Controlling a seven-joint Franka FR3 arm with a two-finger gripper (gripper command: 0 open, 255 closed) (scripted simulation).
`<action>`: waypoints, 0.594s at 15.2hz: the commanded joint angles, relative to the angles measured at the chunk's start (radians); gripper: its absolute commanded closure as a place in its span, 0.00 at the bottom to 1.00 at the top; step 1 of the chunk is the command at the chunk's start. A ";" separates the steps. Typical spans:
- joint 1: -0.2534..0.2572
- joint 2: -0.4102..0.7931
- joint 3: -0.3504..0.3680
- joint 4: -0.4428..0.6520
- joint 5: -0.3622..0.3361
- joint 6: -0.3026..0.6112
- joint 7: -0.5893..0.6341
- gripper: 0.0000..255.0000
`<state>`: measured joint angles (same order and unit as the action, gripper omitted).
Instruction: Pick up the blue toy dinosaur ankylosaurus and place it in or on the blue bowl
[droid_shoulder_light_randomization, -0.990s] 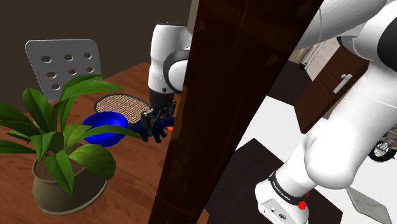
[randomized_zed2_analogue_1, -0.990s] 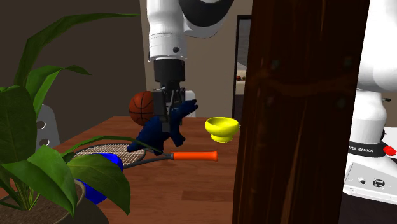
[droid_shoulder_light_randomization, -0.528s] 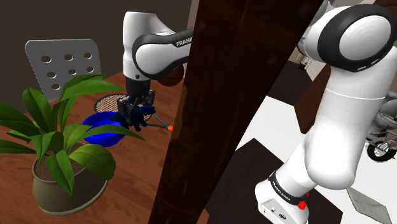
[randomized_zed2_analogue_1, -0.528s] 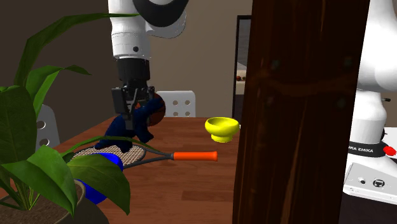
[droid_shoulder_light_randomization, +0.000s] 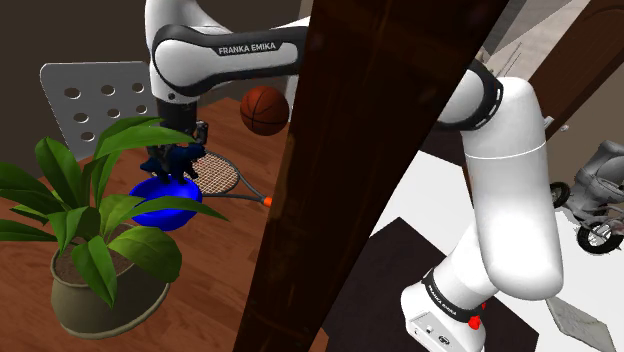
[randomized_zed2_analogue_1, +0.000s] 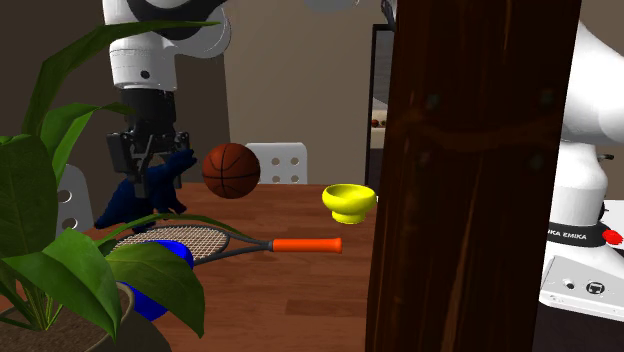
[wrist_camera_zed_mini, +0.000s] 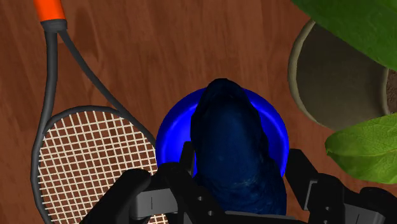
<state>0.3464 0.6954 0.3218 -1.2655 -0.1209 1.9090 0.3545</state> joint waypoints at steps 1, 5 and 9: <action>0.038 0.119 -0.012 0.211 -0.018 -0.090 -0.001 1.00; 0.056 0.194 -0.021 0.305 -0.026 -0.108 -0.006 1.00; 0.052 0.204 -0.023 0.269 -0.028 -0.062 -0.006 1.00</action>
<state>0.3984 0.8956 0.2992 -0.9886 -0.1482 1.8335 0.3475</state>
